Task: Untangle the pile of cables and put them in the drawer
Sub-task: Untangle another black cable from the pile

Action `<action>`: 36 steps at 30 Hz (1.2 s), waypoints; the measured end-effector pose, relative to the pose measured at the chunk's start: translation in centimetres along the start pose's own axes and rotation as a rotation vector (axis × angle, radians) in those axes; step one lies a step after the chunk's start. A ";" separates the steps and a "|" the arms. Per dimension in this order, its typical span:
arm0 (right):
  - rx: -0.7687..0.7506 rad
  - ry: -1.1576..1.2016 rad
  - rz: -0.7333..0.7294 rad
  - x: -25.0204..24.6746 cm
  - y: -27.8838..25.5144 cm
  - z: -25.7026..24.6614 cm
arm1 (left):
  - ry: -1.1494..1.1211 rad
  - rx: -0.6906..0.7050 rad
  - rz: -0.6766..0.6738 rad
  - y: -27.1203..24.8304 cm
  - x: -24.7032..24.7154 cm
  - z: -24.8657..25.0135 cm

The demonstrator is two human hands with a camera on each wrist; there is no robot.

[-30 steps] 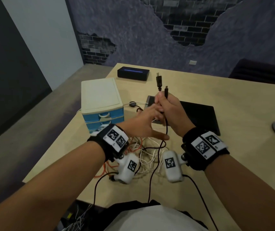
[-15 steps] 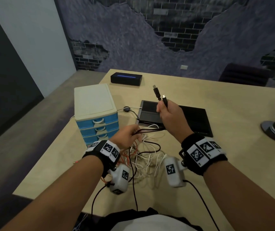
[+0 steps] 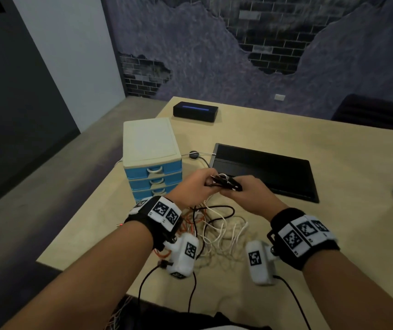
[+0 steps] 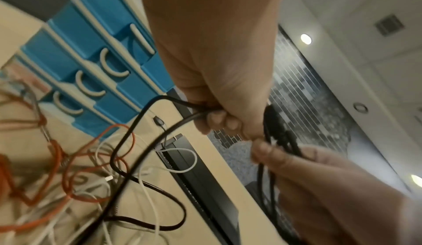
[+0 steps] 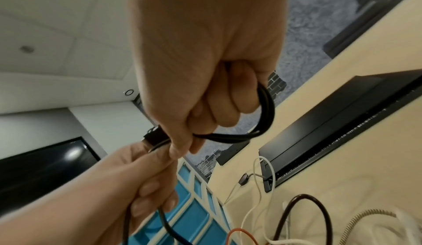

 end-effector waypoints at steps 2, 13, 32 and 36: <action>-0.010 0.029 0.022 -0.2 -0.2 -0.2 | -0.027 0.014 -0.028 -0.5 0.2 0.0; 0.060 0.422 0.466 -6.8 -0.8 1.5 | 0.035 -0.212 -0.099 -3.4 -0.2 -8.1; 0.280 0.836 0.064 2.8 -0.1 -0.6 | 0.006 0.015 -0.062 -2.6 0.0 3.5; 0.189 0.861 0.098 2.0 -0.2 -1.7 | 0.046 0.007 -0.042 -2.6 -0.7 4.7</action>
Point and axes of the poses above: each hand's wrist, its own y-axis towards the middle knuckle, its own x-axis out of the palm, z = x × y, the point moved 9 cm from there along y, towards the middle knuckle, and after that the axes turned 4 degrees about z, right-handed, at the moved point
